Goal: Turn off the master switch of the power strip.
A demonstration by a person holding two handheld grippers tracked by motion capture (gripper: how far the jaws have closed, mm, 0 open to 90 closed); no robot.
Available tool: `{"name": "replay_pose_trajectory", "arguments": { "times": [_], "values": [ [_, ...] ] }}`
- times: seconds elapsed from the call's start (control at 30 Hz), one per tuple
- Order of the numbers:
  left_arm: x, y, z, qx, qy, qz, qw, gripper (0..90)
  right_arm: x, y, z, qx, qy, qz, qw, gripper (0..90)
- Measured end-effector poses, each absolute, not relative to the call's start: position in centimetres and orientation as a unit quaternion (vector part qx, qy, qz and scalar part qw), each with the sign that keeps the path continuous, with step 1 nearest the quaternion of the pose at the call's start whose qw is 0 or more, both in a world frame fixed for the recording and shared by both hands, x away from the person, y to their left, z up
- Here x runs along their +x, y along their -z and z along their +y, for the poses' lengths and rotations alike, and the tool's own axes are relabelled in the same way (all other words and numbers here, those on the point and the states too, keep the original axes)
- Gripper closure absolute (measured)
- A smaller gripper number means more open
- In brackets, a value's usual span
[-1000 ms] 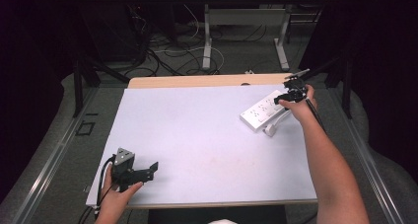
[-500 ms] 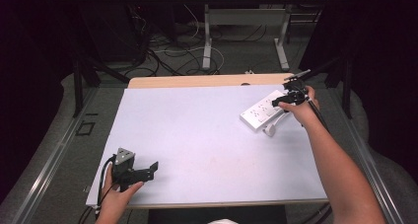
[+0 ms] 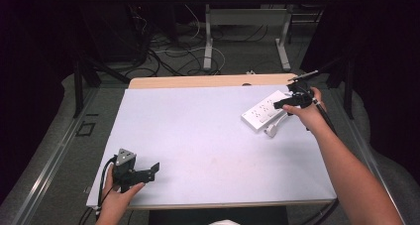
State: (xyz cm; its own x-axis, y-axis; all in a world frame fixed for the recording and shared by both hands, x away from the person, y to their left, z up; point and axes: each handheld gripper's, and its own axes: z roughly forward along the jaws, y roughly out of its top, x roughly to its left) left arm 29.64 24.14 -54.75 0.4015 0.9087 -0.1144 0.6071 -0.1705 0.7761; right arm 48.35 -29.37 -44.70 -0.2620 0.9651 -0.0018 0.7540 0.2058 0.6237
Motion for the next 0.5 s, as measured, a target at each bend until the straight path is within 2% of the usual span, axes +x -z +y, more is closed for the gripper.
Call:
{"name": "replay_pose_trajectory", "arguments": {
  "times": [0.5],
  "values": [
    [29.6, 54.7, 24.1, 0.739, -0.194, 0.513, 0.391, 3.7, 44.1, 44.2, -29.8, 0.557, -0.279, 0.757, 0.196, 0.1]
  ]
}}
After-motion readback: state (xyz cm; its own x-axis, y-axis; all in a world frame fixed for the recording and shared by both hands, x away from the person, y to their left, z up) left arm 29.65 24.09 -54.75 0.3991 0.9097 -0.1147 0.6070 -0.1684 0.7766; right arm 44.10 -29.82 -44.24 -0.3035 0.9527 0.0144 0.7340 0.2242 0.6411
